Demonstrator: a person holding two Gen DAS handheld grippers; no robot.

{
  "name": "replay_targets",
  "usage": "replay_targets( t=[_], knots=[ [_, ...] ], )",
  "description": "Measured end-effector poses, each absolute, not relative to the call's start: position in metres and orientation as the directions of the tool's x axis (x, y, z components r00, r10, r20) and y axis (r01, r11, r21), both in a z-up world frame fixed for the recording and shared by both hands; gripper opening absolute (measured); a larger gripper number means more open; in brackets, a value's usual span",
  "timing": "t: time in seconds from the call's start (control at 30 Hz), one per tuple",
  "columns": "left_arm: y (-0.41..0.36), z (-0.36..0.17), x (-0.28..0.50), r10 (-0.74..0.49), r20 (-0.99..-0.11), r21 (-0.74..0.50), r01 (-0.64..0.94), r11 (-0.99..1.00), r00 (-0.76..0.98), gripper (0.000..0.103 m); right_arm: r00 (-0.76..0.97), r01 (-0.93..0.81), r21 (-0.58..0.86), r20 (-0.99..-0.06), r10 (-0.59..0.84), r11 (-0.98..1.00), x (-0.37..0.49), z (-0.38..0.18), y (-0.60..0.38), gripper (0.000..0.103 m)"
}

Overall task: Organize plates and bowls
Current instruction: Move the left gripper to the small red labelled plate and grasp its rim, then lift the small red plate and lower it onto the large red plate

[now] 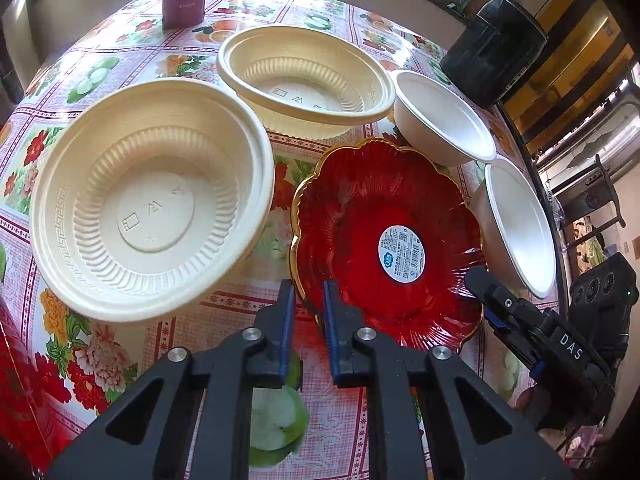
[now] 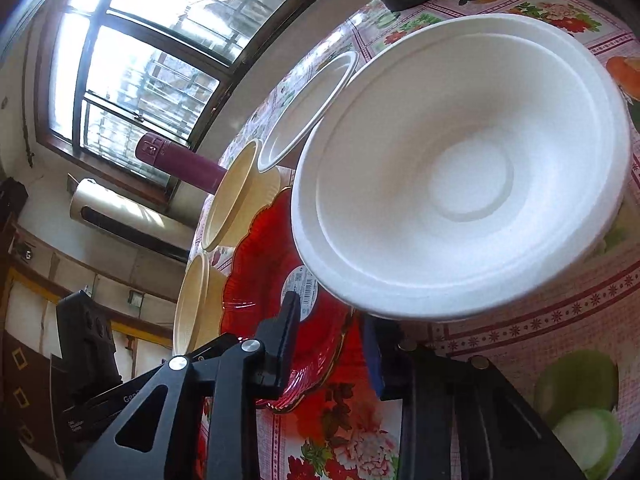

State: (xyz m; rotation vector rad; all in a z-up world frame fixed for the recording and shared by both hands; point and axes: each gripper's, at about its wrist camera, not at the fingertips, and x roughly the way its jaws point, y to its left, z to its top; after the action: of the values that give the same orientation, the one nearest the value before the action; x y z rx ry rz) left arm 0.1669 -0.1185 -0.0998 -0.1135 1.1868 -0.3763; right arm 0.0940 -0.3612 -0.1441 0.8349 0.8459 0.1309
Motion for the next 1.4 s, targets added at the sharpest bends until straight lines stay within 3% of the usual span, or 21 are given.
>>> replay_targets(
  t=[0.13, 0.6, 1.03, 1.4],
  knots=[
    [-0.118, -0.101, 0.167, -0.350, -0.879, -0.287, 0.229, 0.930, 0.323, 0.011, 0.670, 0.237, 0.683, -0.630, 0.393, 0.691, 0.095, -0.148, -0.363, 0.010],
    [-0.109, -0.100, 0.154, -0.336, -0.885, -0.274, 0.223, 0.936, 0.322, 0.012, 0.657, 0.194, 0.632, -0.652, 0.379, 0.750, 0.086, -0.137, -0.344, 0.010],
    [-0.081, -0.075, 0.096, -0.336, -0.858, -0.259, 0.237, 0.936, 0.389, 0.012, 0.681, 0.124, 0.615, -0.623, 0.385, 0.778, 0.035, -0.112, -0.313, 0.010],
    [0.014, -0.029, 0.057, -0.274, -0.788, -0.235, 0.141, 0.962, 0.551, 0.012, 0.674, -0.062, 0.597, -0.566, 0.474, 0.800, 0.039, -0.068, -0.223, 0.010]
  ],
)
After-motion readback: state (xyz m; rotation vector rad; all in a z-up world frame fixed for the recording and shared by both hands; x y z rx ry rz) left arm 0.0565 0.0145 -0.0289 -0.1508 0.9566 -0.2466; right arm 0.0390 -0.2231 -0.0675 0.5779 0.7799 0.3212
